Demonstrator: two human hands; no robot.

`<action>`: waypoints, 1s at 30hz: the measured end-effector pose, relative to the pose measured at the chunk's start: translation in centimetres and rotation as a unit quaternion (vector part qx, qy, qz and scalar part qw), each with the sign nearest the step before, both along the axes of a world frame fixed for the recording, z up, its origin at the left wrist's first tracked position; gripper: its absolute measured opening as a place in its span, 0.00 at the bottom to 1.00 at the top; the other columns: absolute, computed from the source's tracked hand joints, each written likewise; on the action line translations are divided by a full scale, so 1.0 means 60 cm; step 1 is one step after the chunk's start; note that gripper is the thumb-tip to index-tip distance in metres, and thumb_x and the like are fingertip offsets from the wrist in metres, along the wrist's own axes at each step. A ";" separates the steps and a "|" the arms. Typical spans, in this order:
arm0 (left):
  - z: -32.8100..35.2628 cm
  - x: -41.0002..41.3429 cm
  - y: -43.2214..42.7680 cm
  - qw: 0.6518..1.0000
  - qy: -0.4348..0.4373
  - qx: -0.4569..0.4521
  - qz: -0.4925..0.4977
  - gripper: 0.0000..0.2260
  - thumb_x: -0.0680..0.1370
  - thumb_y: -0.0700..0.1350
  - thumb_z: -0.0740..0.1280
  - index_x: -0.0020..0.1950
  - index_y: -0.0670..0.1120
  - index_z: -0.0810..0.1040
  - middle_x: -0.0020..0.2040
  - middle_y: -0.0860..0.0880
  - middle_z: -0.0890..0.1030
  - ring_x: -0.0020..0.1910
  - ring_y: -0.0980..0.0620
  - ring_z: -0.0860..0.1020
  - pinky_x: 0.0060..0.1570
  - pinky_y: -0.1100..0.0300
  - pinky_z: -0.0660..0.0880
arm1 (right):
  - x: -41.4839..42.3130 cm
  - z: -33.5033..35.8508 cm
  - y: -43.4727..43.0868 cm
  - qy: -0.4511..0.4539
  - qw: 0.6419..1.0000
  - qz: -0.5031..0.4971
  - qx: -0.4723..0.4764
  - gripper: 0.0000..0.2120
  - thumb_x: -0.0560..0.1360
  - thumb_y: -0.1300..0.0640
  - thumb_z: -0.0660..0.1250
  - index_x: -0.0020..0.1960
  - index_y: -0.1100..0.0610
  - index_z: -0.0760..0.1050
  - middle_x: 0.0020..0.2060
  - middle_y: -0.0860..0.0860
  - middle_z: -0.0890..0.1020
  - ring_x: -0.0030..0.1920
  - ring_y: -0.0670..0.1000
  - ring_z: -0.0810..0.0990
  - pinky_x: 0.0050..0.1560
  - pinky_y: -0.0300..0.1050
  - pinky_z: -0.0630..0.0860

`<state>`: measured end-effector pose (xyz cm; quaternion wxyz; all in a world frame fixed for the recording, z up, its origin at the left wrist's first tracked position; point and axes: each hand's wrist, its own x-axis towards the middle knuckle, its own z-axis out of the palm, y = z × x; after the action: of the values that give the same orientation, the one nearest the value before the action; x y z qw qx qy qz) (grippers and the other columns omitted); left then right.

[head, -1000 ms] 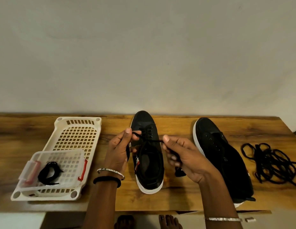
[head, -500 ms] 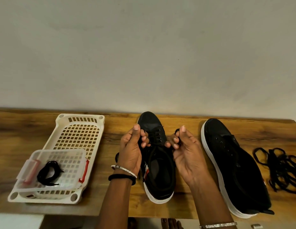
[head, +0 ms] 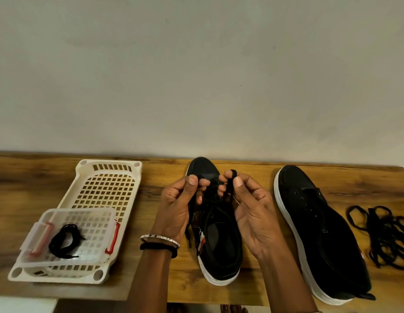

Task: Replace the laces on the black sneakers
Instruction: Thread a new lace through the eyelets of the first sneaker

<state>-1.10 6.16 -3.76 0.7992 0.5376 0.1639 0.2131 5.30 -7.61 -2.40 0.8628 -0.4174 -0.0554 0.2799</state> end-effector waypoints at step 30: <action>-0.002 0.007 -0.002 0.998 -0.013 -0.006 -0.066 0.09 0.72 0.38 0.71 0.50 0.39 0.80 0.39 0.41 0.85 0.32 0.52 0.80 0.36 0.63 0.78 | -0.007 -0.013 0.022 0.047 0.998 -0.042 -0.024 0.06 0.71 0.68 0.72 0.48 0.64 0.82 0.36 0.60 0.83 0.33 0.53 0.78 0.42 0.50 0.80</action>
<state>-0.70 6.02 -3.86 0.8168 0.5398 0.1183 0.1660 4.90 -6.29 -3.17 0.8652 -0.4264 0.0099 0.2636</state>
